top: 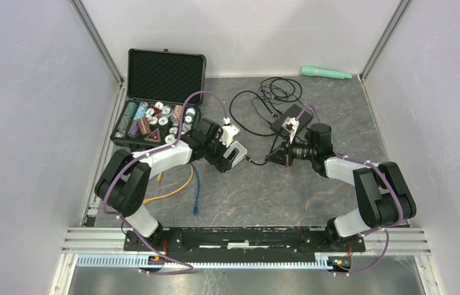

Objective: Pull the plug from the switch port
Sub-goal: Place the switch port at the center of the board, then pick up the switch port at the center of the board.

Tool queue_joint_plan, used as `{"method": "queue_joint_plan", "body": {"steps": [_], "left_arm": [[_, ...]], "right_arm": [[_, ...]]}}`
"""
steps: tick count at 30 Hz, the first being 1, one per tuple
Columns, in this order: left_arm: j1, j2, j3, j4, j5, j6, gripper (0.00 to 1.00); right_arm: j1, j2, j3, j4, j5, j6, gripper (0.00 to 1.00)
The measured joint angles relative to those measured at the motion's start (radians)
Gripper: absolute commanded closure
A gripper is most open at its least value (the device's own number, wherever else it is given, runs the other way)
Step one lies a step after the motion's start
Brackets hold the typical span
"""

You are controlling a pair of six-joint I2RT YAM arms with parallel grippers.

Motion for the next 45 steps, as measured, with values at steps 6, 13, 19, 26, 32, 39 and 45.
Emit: {"method": "queue_joint_plan", "body": {"steps": [6,13,19,26,32,39,45], "left_arm": [[-0.035,0.042,0.039,-0.008,-0.051,0.0,0.0],[-0.048,0.157,0.152,-0.063,-0.074,0.001,0.03],[-0.064,0.198,0.187,-0.111,-0.105,0.007,0.22],[-0.082,0.214,0.214,-0.147,-0.128,0.016,0.61],[-0.079,0.215,0.216,-0.151,-0.115,0.032,0.98],[-0.055,0.211,0.216,-0.148,-0.101,0.037,0.98],[-0.047,0.135,0.178,-0.119,-0.173,0.052,0.98]], "right_arm": [[-0.003,0.01,0.0,-0.008,0.0,-0.006,1.0],[-0.005,0.01,0.0,-0.02,-0.003,-0.009,1.0],[-0.013,0.01,0.0,-0.022,-0.007,-0.011,0.99],[-0.017,0.01,0.0,-0.029,-0.015,-0.011,0.9],[-0.018,0.001,0.006,-0.09,-0.013,-0.063,0.5],[-0.04,-0.129,0.048,-0.345,0.003,-0.279,0.28],[-0.048,-0.208,0.238,-0.809,0.0,-0.654,0.33]]}}
